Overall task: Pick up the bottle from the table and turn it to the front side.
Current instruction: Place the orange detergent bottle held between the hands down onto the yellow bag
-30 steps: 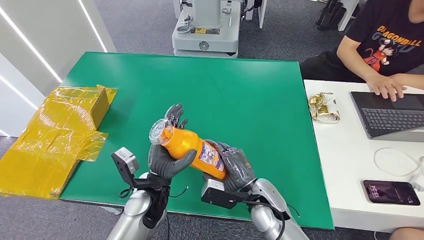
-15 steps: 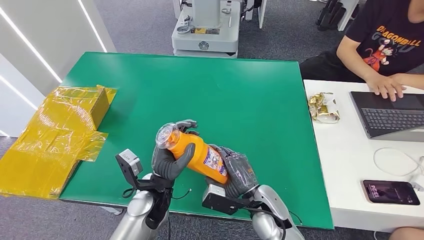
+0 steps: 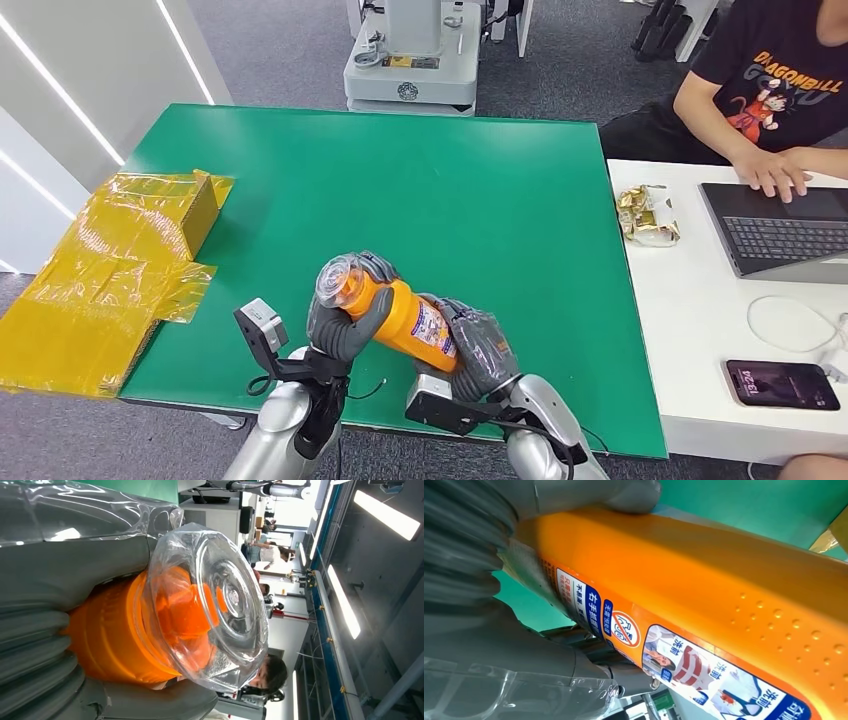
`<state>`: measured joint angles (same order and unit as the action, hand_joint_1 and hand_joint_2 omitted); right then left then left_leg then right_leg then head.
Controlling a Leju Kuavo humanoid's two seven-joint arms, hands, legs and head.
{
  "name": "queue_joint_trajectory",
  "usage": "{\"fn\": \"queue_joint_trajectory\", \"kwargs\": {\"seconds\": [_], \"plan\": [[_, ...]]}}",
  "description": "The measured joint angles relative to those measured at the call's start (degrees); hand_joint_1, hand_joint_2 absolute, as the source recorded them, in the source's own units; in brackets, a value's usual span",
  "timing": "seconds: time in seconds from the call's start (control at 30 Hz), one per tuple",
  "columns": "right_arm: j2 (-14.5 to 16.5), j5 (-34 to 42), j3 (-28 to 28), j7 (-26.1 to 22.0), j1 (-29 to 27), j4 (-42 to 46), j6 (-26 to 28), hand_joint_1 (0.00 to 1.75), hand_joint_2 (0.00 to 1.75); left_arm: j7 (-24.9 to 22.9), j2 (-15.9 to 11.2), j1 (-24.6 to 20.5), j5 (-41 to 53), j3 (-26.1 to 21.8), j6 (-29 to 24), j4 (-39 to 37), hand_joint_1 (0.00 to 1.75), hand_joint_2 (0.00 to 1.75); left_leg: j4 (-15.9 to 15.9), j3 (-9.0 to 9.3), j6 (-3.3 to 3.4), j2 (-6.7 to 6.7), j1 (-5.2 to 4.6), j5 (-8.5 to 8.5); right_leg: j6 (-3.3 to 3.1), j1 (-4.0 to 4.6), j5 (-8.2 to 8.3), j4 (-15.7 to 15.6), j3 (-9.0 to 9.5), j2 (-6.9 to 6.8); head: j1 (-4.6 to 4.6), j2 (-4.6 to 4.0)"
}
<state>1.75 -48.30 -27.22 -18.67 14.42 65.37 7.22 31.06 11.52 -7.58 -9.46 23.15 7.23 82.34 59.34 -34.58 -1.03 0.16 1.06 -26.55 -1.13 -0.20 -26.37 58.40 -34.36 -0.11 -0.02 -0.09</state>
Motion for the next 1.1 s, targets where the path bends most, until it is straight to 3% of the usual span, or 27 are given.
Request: {"fn": "queue_joint_trajectory", "kwargs": {"seconds": [0.07, 0.1, 0.13, 0.87, 1.1], "plan": [[0.0, -0.2, 0.2, 0.2, -0.3, 0.4, 0.4, 0.33, 1.75, 0.0, 0.1, 0.0, 0.0, 0.0, 0.0, 0.0, 1.75, 1.75, 0.0, 0.00, 0.00, 0.00, 0.00, 0.00, 0.00, 0.00, 0.00, 0.0, 0.00, 0.00, -0.01, 0.00], [0.0, -0.2, 0.3, 0.3, -0.4, 0.6, 0.7, 0.05, 1.75, 0.1, 0.2, 0.0, 0.1, 0.0, 0.1, 0.0, 1.75, 1.75, 0.0, 0.00, 0.00, 0.00, 0.00, 0.00, 0.00, 0.00, 0.00, 0.0, 0.00, 0.00, 0.00, 0.00], [0.1, -0.1, 0.3, 0.3, -0.7, 1.0, 1.1, 0.00, 1.75, 0.1, 0.2, -0.1, 0.2, 0.0, 0.0, 0.0, 1.75, 1.75, 0.0, 0.00, 0.00, 0.00, 0.00, 0.00, 0.00, 0.00, 0.00, 0.0, 0.00, 0.00, 0.01, 0.00], [3.0, 13.9, 0.6, -4.0, -3.9, 12.8, 14.9, 0.00, 1.75, 1.0, -1.2, -0.6, -1.0, -0.8, -6.6, 1.0, 1.75, 1.75, 0.0, -0.01, 0.00, 0.00, 0.00, 0.00, 0.00, 0.00, 0.00, 0.0, 0.00, 0.00, -0.01, 0.00], [3.4, 20.7, -0.6, -8.1, -5.8, 18.3, 18.5, 0.00, 1.75, 1.6, -3.0, -0.4, 6.3, -2.8, -12.4, 5.5, 1.75, 1.75, 0.0, -0.01, 0.00, 0.01, 0.01, 0.00, 0.00, 0.01, 0.00, 0.0, 0.00, 0.00, -0.01, 0.00]]}}
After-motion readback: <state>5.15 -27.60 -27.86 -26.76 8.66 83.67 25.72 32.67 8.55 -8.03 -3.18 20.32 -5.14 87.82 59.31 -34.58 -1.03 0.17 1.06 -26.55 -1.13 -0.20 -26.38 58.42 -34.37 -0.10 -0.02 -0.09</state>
